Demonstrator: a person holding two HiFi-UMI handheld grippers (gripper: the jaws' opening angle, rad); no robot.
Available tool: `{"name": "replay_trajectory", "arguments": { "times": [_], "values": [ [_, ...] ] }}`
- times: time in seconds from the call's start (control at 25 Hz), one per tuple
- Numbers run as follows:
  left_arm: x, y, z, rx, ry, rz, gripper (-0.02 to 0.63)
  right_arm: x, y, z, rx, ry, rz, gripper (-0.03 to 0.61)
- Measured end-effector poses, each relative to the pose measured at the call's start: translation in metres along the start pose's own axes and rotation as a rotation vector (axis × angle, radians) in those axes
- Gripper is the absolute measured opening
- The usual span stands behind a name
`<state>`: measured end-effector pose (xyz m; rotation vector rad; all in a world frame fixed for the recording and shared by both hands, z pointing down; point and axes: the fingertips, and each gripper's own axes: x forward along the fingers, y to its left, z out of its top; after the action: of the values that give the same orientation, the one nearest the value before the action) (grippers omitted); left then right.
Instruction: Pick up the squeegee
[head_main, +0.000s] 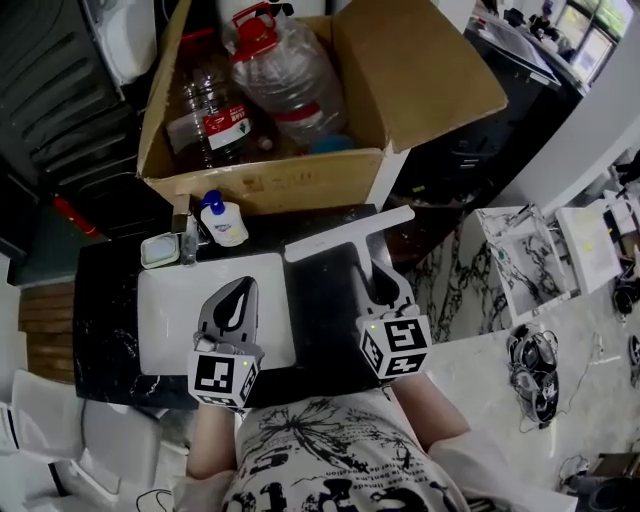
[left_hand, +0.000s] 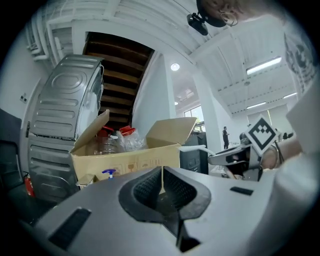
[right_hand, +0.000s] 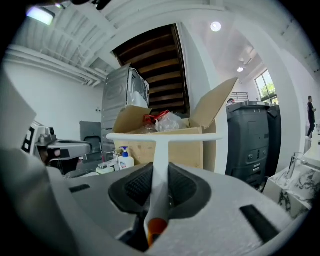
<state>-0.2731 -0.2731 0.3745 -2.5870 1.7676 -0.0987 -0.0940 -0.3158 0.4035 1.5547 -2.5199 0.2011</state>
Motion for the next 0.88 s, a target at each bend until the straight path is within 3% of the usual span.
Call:
{"name": "replay_trajectory", "arguments": {
  "times": [0.4, 0.88],
  "values": [
    [-0.006, -0.004, 0.022, 0.006, -0.053, 0.049, 0.012, -0.024, 0.013, 0.049, -0.101, -0.173, 0.056, 0.069],
    [-0.004, -0.013, 0.032, 0.008, -0.042, 0.043, 0.012, -0.026, 0.013, 0.042, -0.07, -0.17, 0.053, 0.069]
  ]
}}
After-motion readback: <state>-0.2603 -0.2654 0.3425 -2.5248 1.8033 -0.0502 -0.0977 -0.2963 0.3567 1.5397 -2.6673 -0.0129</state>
